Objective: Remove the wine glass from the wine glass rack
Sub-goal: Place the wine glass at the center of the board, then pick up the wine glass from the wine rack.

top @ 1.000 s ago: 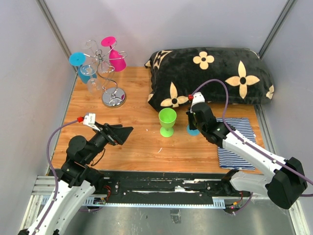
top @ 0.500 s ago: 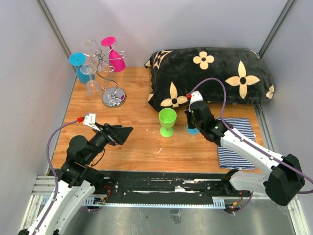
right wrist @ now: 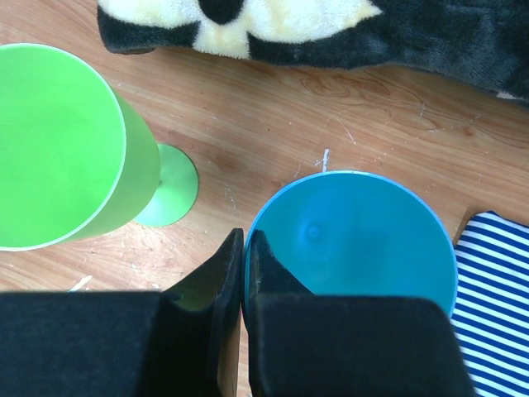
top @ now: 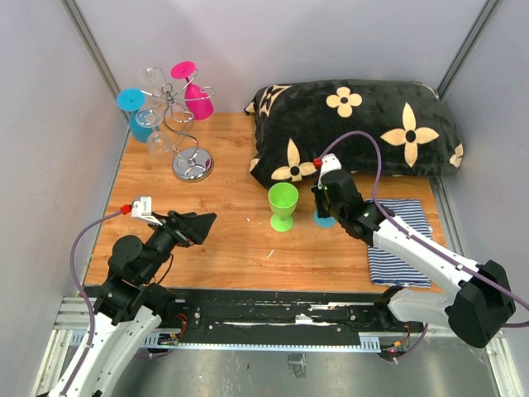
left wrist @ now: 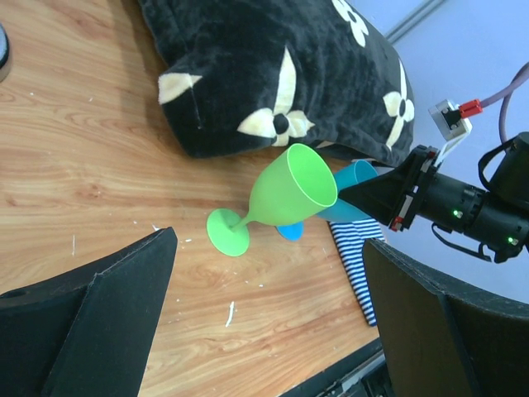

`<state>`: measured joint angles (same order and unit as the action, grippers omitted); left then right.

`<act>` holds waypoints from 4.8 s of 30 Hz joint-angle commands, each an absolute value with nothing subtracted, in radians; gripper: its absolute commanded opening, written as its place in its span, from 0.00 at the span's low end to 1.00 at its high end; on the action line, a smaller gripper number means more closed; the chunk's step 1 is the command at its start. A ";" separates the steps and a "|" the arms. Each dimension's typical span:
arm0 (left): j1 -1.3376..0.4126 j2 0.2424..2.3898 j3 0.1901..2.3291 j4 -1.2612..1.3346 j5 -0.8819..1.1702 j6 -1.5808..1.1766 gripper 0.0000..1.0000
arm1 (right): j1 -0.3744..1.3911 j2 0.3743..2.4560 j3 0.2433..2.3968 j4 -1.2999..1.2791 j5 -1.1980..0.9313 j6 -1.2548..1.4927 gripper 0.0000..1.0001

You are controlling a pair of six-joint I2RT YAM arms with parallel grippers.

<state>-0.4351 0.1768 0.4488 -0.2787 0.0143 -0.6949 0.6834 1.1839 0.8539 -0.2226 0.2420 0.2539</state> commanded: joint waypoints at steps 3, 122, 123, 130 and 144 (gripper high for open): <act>-0.434 0.166 0.491 -0.289 -0.068 -0.697 1.00 | 0.675 1.218 0.862 -0.182 0.134 0.272 0.01; 0.239 1.213 1.316 -0.307 0.096 -0.684 0.33 | 0.668 0.722 0.937 -0.411 0.274 0.327 0.94; 0.239 1.211 1.317 -0.308 0.092 -0.683 0.31 | 0.669 0.721 0.937 -0.411 0.275 0.327 0.94; 0.240 1.208 1.311 -0.314 0.095 -0.685 0.19 | 0.669 0.721 0.937 -0.410 0.273 0.328 0.94; 0.240 1.147 1.278 -0.232 0.134 -0.824 0.01 | 0.668 0.730 0.943 -0.409 0.281 0.326 0.94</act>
